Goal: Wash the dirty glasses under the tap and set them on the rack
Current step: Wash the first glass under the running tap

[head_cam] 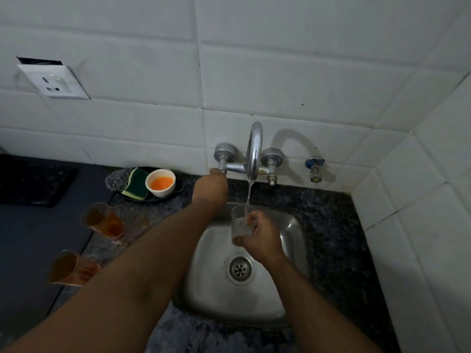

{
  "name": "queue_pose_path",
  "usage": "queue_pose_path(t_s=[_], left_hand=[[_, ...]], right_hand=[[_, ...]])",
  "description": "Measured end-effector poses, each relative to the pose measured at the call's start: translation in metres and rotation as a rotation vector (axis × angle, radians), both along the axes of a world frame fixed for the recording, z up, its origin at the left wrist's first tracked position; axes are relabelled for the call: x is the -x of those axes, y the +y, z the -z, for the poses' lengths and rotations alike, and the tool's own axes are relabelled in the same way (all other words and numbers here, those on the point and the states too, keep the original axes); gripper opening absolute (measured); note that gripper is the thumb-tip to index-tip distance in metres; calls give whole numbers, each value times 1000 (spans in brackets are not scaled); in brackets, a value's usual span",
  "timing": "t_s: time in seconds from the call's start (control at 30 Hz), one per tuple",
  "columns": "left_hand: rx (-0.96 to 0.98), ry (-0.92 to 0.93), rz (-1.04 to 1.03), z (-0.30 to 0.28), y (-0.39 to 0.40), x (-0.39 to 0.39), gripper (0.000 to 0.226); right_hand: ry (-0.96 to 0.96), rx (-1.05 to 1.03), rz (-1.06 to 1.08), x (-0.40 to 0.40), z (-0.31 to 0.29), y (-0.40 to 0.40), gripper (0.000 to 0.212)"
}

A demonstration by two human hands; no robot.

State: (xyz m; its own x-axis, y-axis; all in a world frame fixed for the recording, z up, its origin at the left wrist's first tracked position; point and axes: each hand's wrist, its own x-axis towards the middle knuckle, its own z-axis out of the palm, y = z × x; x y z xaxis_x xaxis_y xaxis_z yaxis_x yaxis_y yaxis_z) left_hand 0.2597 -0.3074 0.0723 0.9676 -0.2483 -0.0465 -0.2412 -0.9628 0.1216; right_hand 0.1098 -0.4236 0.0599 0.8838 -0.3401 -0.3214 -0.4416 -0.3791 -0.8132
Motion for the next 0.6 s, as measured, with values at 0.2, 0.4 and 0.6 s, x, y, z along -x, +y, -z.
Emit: queue_pose_path(t_s=[0.2,0.4,0.6], left_hand=[[-118,-37,29,-2,-1,1,34],[-155,-46,61,-3,1,1,38],[-138,-31,73,0,4,-2,47]], right_hand=[[-8,-27,17,-1,1,2,56],[-67,-34,70,-9,-8,-1,57],[-22,-6,21,-10,-3,-2,59]])
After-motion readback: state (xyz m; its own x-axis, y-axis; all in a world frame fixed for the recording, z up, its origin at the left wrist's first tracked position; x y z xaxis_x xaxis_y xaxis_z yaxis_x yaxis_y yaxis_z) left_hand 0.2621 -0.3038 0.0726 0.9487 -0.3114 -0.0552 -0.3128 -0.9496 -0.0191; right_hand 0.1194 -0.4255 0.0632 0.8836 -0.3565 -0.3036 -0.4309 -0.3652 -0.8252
